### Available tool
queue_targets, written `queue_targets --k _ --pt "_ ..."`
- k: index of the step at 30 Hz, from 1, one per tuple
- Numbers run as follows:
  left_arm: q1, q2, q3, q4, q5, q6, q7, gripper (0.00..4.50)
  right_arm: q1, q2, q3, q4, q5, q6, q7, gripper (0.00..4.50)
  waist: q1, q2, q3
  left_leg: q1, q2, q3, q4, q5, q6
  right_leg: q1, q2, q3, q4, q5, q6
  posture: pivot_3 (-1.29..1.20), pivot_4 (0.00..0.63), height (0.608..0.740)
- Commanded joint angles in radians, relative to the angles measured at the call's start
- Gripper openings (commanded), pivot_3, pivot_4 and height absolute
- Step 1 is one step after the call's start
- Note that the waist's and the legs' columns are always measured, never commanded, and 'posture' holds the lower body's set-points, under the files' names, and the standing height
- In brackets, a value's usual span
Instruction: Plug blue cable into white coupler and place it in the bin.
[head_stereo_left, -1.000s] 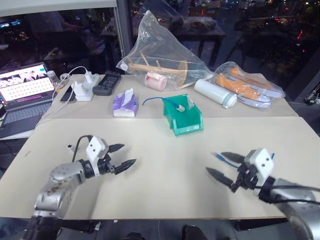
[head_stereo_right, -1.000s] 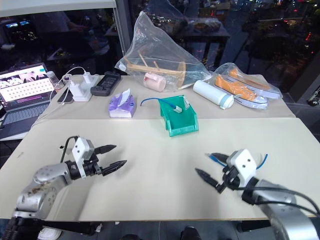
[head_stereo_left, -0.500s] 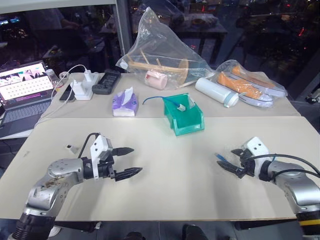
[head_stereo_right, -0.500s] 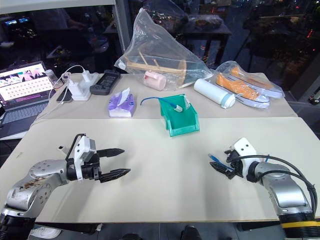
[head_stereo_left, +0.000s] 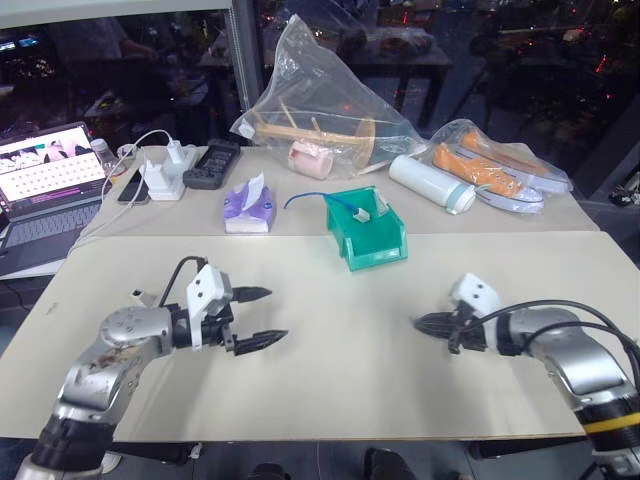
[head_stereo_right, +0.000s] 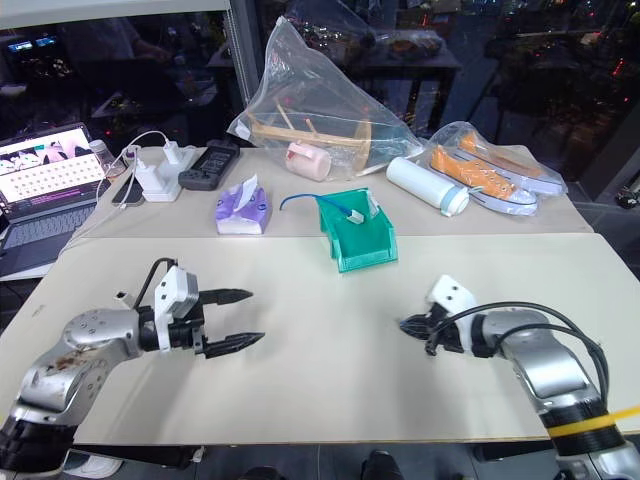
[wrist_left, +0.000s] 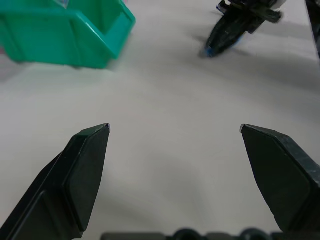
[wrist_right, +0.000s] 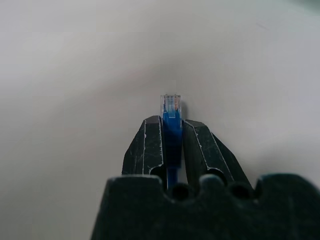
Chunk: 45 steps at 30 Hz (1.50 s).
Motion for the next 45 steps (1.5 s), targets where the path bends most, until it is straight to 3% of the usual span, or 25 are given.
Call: queue_targets --k 1,5,11,13,18,23,32,33,37,44,45 --pt "-0.064 -0.03 -0.054 0.027 0.034 -0.047 -0.021 4.5 -0.058 -0.004 0.104 -0.079 -0.045 -0.056 0.098 0.18 0.0 0.0 0.0 0.0 0.0 0.0 0.0 0.0 0.0 0.0 0.0 0.0 0.0 0.0 0.0 0.0 0.15 0.74" --pt "-0.121 -0.061 -0.144 0.059 0.089 -0.088 -0.062 4.5 -0.121 0.046 0.234 -0.066 -0.128 -0.139 0.149 0.18 0.0 0.0 0.0 -0.002 0.0 0.0 0.0 0.001 -0.002 0.0 0.0 0.0 0.0 0.001 0.002 0.0 0.15 0.74" --pt "-0.161 -0.074 -0.246 0.1 0.157 -0.125 -0.125 4.5 -0.193 0.165 0.3 0.039 -0.214 -0.205 0.119 0.18 -0.005 0.0 0.0 -0.003 0.0 0.0 0.0 0.003 -0.006 -0.001 0.0 0.0 0.0 0.001 0.002 0.0 0.15 0.74" --pt "-0.162 -0.077 -0.276 0.102 0.169 -0.129 -0.149 4.5 -0.209 0.193 0.304 0.065 -0.225 -0.212 0.118 1.19 -0.005 0.0 0.0 -0.003 0.0 0.0 0.0 0.003 -0.006 -0.001 0.0 0.0 0.0 0.001 0.001 0.0 0.15 0.74" --pt "-0.164 -0.085 -0.355 0.095 0.212 -0.128 -0.186 4.5 -0.204 0.203 0.255 0.015 -0.171 -0.136 0.14 2.72 -0.007 0.0 0.0 -0.003 0.0 0.0 0.0 0.003 -0.006 -0.001 0.0 0.0 0.001 0.001 0.001 0.0 0.15 0.74" --pt "-0.175 -0.141 -0.42 0.142 0.296 -0.152 -0.144 4.5 -0.124 0.135 0.099 -0.129 -0.048 0.065 0.121 4.39 0.004 0.0 0.0 -0.003 0.0 0.0 0.001 0.003 -0.006 -0.001 0.0 0.0 0.0 0.001 0.002 0.0 0.15 0.74" --pt "-0.162 -0.253 -0.396 0.259 0.3 -0.14 -0.077 4.5 0.14 0.006 -0.256 -0.416 0.184 0.322 0.036 4.39 0.004 0.0 0.0 -0.003 0.0 -0.001 0.001 -0.001 0.002 0.0 0.0 -0.001 0.001 0.001 0.002 0.0 0.15 0.74" --pt "-0.159 -0.258 -0.399 0.266 0.304 -0.144 -0.077 3.98 0.165 -0.003 -0.292 -0.439 0.204 0.342 0.027 4.47 0.005 0.0 0.0 -0.003 0.0 -0.001 0.002 -0.001 0.002 0.0 0.0 -0.001 0.001 0.001 0.002 0.0 0.15 0.74" --pt "-0.165 -0.256 -0.415 0.297 0.332 -0.161 -0.093 2.67 0.236 -0.041 -0.394 -0.491 0.258 0.384 -0.006 4.47 0.006 0.0 0.0 -0.002 0.0 -0.001 0.003 -0.001 0.002 0.001 0.0 0.0 0.0 0.001 0.002 0.0 0.15 0.74" --pt "-0.186 -0.245 -0.417 0.348 0.354 -0.2 -0.108 0.15 0.302 -0.045 -0.413 -0.491 0.285 0.384 -0.059 4.47 0.005 0.0 0.0 -0.002 0.0 -0.001 0.003 -0.001 0.002 0.001 0.0 0.0 0.0 0.001 0.002 0.0 0.15 0.74" --pt "-0.185 -0.25 -0.416 0.347 0.351 -0.199 -0.105 0.07 0.33 -0.014 -0.439 -0.495 0.325 0.436 -0.086 4.47 0.006 0.0 0.0 -0.002 0.0 -0.001 0.003 -0.001 0.002 0.001 0.0 0.0 0.0 0.001 0.002 0.0 0.15 0.74"
